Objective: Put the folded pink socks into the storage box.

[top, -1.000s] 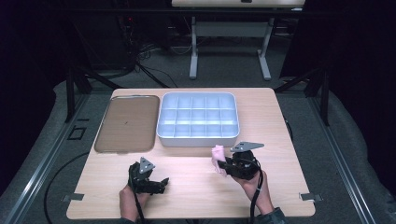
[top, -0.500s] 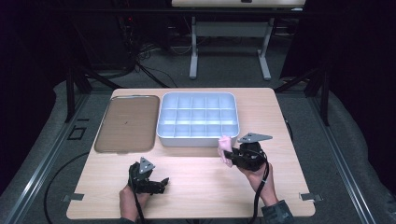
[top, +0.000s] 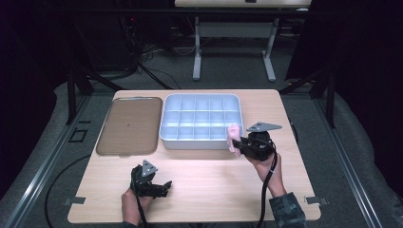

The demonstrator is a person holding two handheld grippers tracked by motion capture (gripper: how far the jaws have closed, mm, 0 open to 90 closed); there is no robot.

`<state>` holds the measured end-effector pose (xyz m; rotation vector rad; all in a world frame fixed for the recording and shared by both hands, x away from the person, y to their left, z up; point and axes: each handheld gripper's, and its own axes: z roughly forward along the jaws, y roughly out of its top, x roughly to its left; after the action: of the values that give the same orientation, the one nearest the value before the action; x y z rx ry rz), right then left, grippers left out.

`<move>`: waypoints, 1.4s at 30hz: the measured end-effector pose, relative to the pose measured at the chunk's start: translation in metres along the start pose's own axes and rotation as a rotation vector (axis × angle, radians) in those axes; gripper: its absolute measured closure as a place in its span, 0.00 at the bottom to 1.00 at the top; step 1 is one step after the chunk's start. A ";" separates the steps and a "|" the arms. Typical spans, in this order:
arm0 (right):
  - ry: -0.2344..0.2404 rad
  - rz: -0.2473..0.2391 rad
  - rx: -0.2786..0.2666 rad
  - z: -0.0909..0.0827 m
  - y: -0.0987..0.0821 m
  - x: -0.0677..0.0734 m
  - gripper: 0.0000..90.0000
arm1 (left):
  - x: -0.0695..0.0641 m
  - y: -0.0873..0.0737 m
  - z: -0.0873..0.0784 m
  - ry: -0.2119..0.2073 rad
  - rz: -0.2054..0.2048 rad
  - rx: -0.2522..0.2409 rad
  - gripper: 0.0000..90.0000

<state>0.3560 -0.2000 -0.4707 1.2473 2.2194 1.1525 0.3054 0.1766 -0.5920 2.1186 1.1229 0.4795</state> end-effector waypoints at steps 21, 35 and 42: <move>-0.079 -0.021 -0.026 0.024 0.027 -0.025 0.81 | 0.000 0.000 0.000 0.001 -0.001 0.000 0.02; -0.119 -0.040 0.015 0.061 0.027 -0.035 0.81 | 0.000 0.000 0.000 0.001 -0.001 -0.001 0.02; -0.146 -0.049 0.040 0.073 0.024 -0.038 0.81 | 0.000 0.000 0.000 0.001 -0.001 -0.001 0.02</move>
<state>0.4365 -0.1896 -0.4995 1.2436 2.1629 0.9711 0.3054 0.1765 -0.5920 2.1175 1.1238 0.4800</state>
